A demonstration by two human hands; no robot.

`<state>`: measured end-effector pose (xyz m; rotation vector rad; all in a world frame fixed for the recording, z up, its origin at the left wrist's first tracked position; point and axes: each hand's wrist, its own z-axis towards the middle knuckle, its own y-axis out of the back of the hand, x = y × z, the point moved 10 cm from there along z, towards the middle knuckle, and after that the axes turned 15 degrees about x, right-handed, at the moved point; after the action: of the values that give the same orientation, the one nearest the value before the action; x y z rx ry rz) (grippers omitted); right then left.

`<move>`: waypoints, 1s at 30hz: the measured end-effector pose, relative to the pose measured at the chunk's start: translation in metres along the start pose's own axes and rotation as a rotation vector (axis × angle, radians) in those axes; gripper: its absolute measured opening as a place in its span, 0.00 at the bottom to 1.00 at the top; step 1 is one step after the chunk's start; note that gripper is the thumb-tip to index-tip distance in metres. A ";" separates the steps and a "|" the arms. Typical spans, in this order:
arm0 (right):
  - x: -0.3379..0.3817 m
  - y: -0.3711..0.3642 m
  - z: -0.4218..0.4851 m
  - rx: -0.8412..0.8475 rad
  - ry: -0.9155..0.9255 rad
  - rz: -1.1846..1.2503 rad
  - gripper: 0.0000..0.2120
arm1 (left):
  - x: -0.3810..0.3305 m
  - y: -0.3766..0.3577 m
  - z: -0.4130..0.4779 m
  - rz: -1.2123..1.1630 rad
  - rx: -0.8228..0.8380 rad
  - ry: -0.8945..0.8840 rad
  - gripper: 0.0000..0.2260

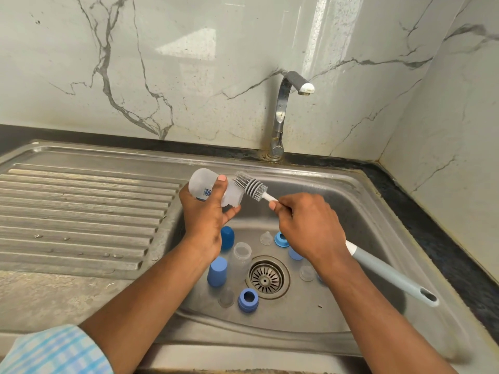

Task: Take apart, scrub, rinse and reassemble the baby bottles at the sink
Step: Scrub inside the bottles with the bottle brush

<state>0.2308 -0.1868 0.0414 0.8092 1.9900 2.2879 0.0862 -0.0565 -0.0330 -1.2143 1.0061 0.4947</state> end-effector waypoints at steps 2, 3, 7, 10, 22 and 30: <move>0.010 -0.004 -0.001 0.027 0.042 -0.027 0.16 | -0.002 0.007 0.001 -0.037 -0.029 -0.001 0.21; 0.013 -0.005 -0.001 0.034 0.050 -0.032 0.16 | -0.002 0.008 0.002 -0.047 -0.034 0.000 0.21; -0.002 -0.001 0.005 0.003 -0.011 0.015 0.15 | 0.003 -0.002 0.000 -0.027 0.034 0.020 0.20; -0.011 0.003 0.003 0.002 -0.033 0.032 0.15 | 0.004 -0.009 0.001 -0.054 0.084 0.029 0.19; 0.000 0.002 -0.002 0.022 0.014 0.094 0.18 | 0.006 -0.013 0.007 -0.395 0.202 0.118 0.21; 0.004 0.005 -0.003 -0.009 0.026 0.081 0.15 | -0.004 -0.017 0.007 -0.267 0.195 0.099 0.32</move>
<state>0.2282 -0.1892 0.0472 0.8807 1.9919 2.3605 0.0999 -0.0548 -0.0204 -1.1836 0.9348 0.1254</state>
